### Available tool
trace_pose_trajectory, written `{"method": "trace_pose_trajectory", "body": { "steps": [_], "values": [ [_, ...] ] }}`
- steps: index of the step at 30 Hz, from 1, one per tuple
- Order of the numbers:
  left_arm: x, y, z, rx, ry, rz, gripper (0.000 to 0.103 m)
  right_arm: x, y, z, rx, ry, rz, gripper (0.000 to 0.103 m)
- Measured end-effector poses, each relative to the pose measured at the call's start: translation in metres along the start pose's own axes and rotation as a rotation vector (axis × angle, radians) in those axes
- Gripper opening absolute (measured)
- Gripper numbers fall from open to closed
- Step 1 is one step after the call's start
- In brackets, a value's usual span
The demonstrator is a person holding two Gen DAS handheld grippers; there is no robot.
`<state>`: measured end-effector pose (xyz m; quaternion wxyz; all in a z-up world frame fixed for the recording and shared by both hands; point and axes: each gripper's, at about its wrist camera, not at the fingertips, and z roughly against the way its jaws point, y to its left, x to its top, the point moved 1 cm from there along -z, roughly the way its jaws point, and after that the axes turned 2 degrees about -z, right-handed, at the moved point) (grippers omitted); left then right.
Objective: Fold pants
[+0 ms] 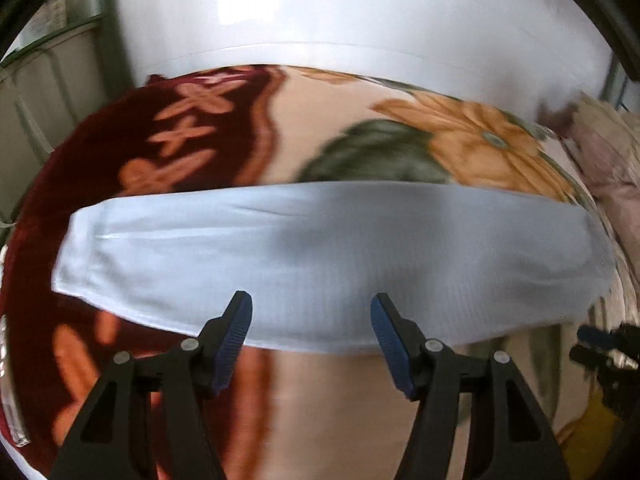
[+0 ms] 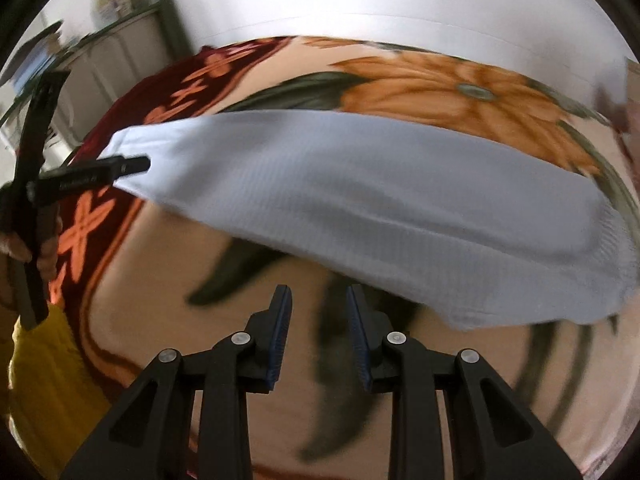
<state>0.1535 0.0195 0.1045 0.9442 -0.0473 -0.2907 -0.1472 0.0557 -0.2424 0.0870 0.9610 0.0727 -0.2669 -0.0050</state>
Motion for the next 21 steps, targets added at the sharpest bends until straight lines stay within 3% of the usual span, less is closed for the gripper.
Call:
{"method": "trace_pose_trajectory", "body": {
  "steps": [6,14,21],
  "values": [
    [0.008,-0.064,-0.014,-0.025,0.017,-0.058,0.065,0.010,-0.085,0.021,-0.103,-0.031,-0.070,0.029],
    [0.017,-0.129,-0.040,-0.058,0.043,-0.064,0.065,0.016,-0.217,0.030,-0.221,-0.032,-0.277,0.030],
    [0.018,-0.146,-0.071,-0.032,0.095,-0.056,0.065,0.003,-0.266,-0.004,-0.267,0.070,-0.331,0.030]
  ]
}}
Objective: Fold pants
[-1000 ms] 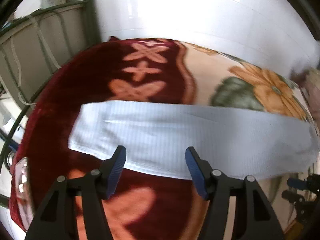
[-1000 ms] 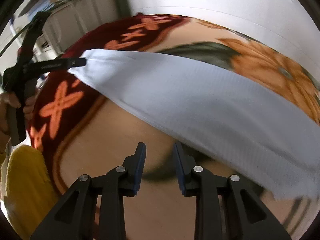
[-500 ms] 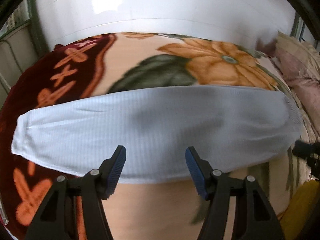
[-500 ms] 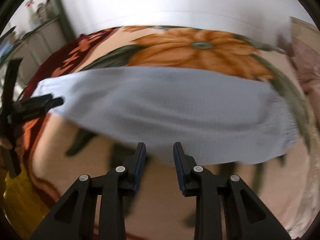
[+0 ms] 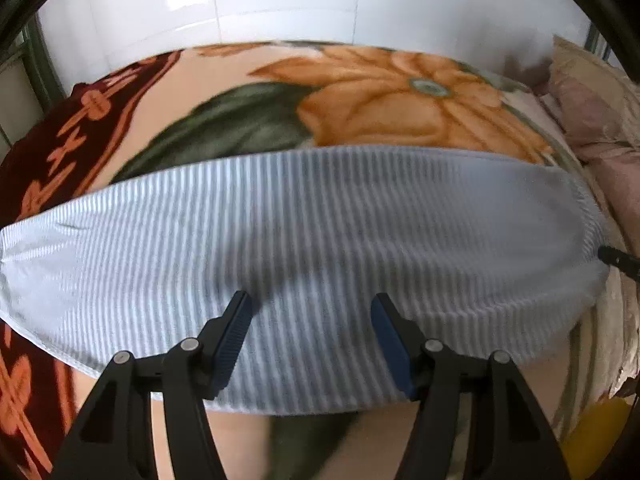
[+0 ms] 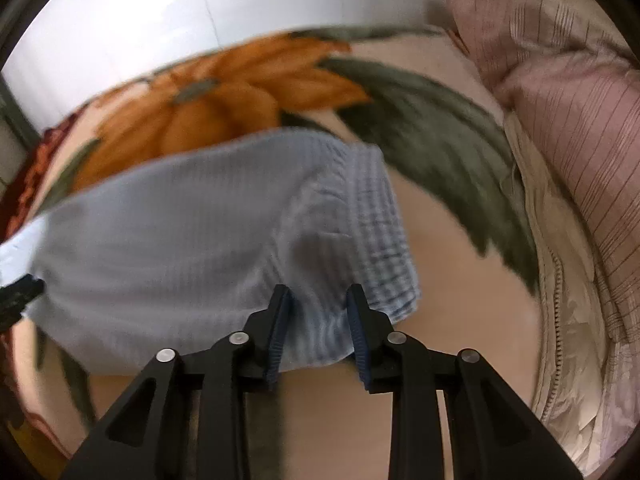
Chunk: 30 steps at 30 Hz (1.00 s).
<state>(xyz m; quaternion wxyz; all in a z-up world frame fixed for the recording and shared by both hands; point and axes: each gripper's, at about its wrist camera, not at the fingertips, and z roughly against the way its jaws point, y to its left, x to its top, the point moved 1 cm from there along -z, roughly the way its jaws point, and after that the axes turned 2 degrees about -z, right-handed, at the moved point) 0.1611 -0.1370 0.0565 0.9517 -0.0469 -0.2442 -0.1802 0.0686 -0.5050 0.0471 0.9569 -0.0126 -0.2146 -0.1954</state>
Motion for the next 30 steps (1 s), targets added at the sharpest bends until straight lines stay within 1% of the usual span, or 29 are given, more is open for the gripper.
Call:
{"method": "trace_pose_trajectory", "body": {
  "steps": [2,4,6,8,10,12,14,16,19,21,23,25,27,30],
  "values": [
    [-0.001,0.002,-0.004,-0.002,0.005,0.014,0.065,0.002,0.005,0.005,-0.004,-0.015,0.000,0.030],
    [-0.001,0.004,-0.004,-0.008,-0.003,0.018,0.066,0.008,0.025,0.020,0.030,-0.061,0.058,0.030],
    [-0.001,0.005,-0.005,-0.007,-0.005,0.015,0.066,0.017,0.044,0.027,0.054,-0.083,0.104,0.030],
    [-0.001,0.006,-0.004,-0.007,-0.011,0.028,0.066,0.030,0.071,0.029,0.116,-0.089,0.160,0.032],
    [-0.001,0.009,-0.002,-0.011,-0.019,0.046,0.066,0.042,0.092,0.023,0.146,-0.083,0.184,0.035],
    [-0.001,0.011,0.000,-0.003,-0.024,0.050,0.066,0.050,0.113,0.013,0.140,-0.074,0.196,0.043],
    [-0.001,0.017,-0.001,0.036,-0.015,0.041,0.066,0.056,0.130,0.003,0.139,-0.077,0.221,0.045],
    [0.001,0.023,-0.002,0.057,-0.008,0.041,0.066,0.061,0.142,-0.008,0.158,-0.065,0.254,0.045],
    [0.004,0.034,-0.001,0.073,-0.014,0.057,0.066,0.069,0.152,-0.024,0.201,-0.022,0.308,0.045],
    [0.007,0.041,0.000,0.086,-0.014,0.075,0.066,0.074,0.159,-0.031,0.190,-0.020,0.354,0.045],
    [0.009,0.048,0.002,0.083,-0.015,0.105,0.066,0.076,0.167,-0.035,0.186,-0.017,0.409,0.045],
    [0.011,0.051,0.004,0.081,-0.017,0.123,0.066,0.076,0.174,-0.041,0.199,0.023,0.457,0.045],
    [0.013,0.052,0.004,0.087,-0.018,0.125,0.067,0.078,0.180,-0.049,0.186,0.055,0.503,0.045],
    [0.016,0.052,0.002,0.094,-0.020,0.128,0.066,0.082,0.186,-0.051,0.186,0.053,0.542,0.045]
  ]
}}
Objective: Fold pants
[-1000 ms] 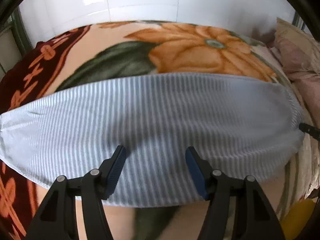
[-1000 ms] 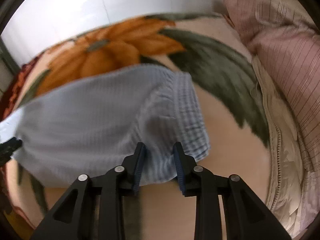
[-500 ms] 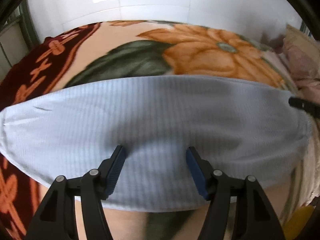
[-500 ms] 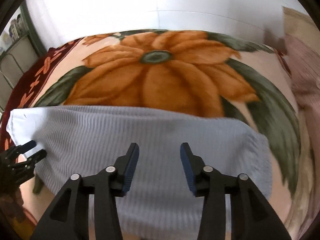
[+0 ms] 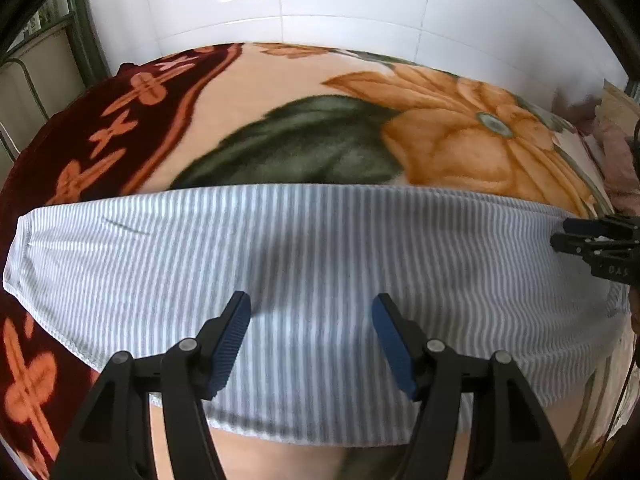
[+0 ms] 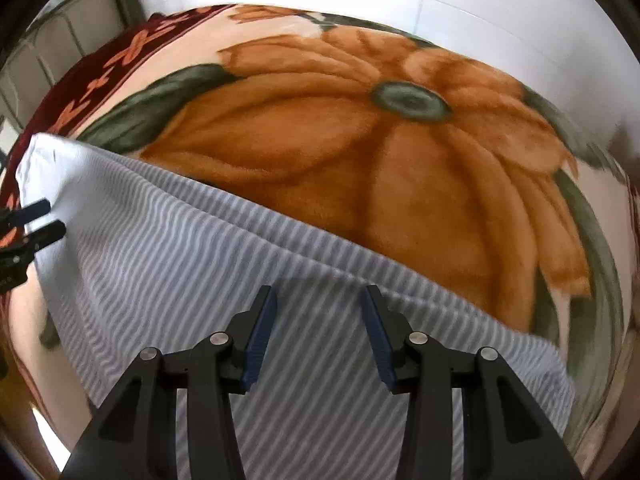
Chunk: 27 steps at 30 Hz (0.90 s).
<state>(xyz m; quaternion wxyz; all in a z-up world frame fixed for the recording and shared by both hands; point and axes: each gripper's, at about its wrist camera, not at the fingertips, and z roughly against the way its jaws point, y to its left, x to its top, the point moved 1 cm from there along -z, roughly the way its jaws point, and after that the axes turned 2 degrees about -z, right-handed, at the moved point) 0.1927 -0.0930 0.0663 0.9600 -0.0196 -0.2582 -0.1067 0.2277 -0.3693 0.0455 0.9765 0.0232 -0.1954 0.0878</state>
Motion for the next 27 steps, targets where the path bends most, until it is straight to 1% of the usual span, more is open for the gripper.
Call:
{"method": "trace_pose_trajectory", "body": {
  "steps": [3,7,8,9,10,11,12,15,21,25,27],
  "values": [
    [-0.001,-0.003,-0.001,-0.002,0.005,0.012,0.066,0.003,0.002,-0.003,-0.010,0.007,0.036,0.045],
    [-0.008,-0.010,0.000,-0.015,0.007,-0.002,0.066,0.003,0.009,-0.004,-0.027,0.005,0.092,0.044],
    [-0.009,-0.012,0.000,-0.015,0.008,-0.008,0.066,0.002,0.010,-0.002,-0.020,-0.002,0.099,0.036],
    [-0.010,-0.014,0.000,-0.014,0.010,-0.013,0.066,0.001,0.011,-0.001,-0.001,-0.005,0.098,0.024],
    [-0.011,-0.015,-0.001,-0.012,0.014,-0.018,0.066,0.000,0.012,0.000,0.002,-0.006,0.094,0.018],
    [-0.011,-0.015,-0.001,-0.011,0.014,-0.019,0.066,0.000,0.012,0.002,0.006,-0.011,0.093,0.008],
    [-0.012,-0.015,-0.001,-0.012,0.013,-0.020,0.066,0.000,0.012,0.004,0.007,-0.019,0.094,0.005],
    [-0.012,-0.014,-0.001,-0.015,0.013,-0.023,0.066,0.001,0.011,0.011,0.004,-0.047,0.094,0.004],
    [-0.012,-0.007,-0.001,-0.013,0.009,-0.010,0.066,0.010,0.004,0.023,0.005,-0.111,0.041,0.004],
    [-0.012,-0.002,-0.004,-0.014,0.005,0.002,0.066,0.016,0.002,0.016,-0.037,-0.128,0.024,0.002],
    [-0.012,-0.001,-0.005,-0.016,0.004,0.002,0.066,0.018,0.000,0.010,-0.037,-0.123,0.014,0.002]
  ]
}}
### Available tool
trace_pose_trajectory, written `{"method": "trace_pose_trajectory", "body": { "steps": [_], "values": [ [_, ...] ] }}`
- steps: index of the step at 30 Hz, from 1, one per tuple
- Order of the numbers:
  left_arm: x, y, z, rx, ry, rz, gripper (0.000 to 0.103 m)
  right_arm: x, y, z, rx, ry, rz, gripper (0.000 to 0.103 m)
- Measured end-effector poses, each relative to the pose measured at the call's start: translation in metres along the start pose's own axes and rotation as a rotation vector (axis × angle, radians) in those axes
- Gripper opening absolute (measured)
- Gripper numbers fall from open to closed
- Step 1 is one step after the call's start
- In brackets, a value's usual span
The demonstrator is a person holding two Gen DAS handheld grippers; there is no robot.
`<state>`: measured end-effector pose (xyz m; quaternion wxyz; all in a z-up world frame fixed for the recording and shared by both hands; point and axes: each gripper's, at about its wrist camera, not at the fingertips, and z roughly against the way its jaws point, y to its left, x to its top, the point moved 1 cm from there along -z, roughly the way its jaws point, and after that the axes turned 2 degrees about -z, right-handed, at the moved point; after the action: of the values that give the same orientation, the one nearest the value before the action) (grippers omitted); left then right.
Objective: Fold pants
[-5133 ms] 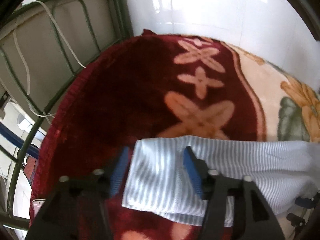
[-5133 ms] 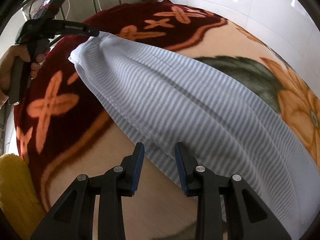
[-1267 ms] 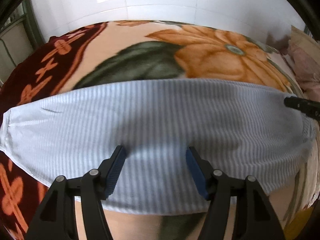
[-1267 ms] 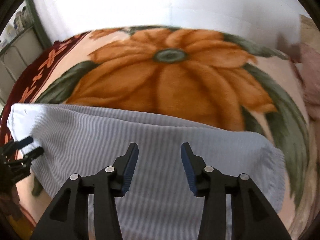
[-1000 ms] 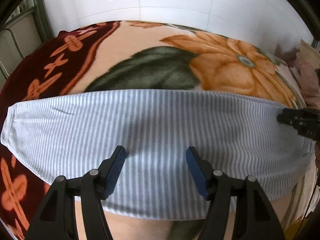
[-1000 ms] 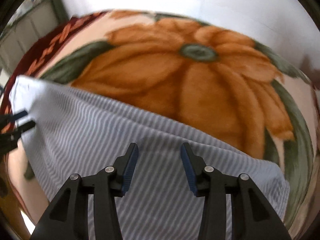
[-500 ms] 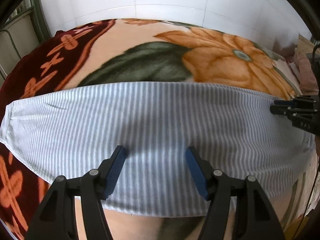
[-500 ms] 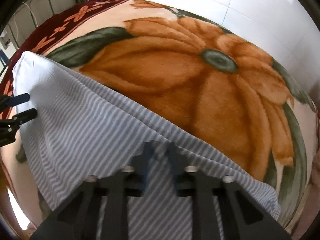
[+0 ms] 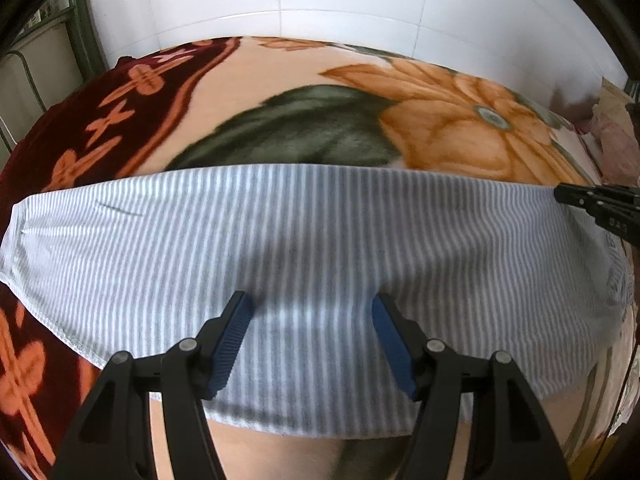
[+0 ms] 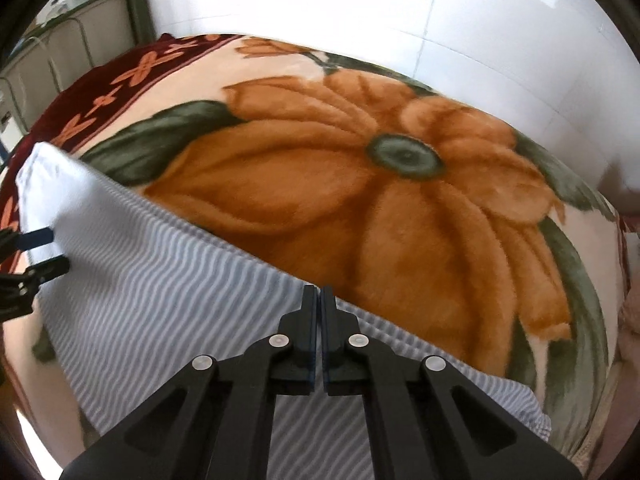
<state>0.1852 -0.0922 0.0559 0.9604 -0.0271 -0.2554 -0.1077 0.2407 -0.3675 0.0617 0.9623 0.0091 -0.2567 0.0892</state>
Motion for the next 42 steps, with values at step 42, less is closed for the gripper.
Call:
{"method": "trace_pose_trajectory", "body": {
  "steps": [42],
  "values": [
    [-0.075,-0.051,0.038,-0.204,0.057,-0.193,0.068,-0.167,0.095,0.087,-0.042,-0.029,-0.440,0.039]
  ]
}}
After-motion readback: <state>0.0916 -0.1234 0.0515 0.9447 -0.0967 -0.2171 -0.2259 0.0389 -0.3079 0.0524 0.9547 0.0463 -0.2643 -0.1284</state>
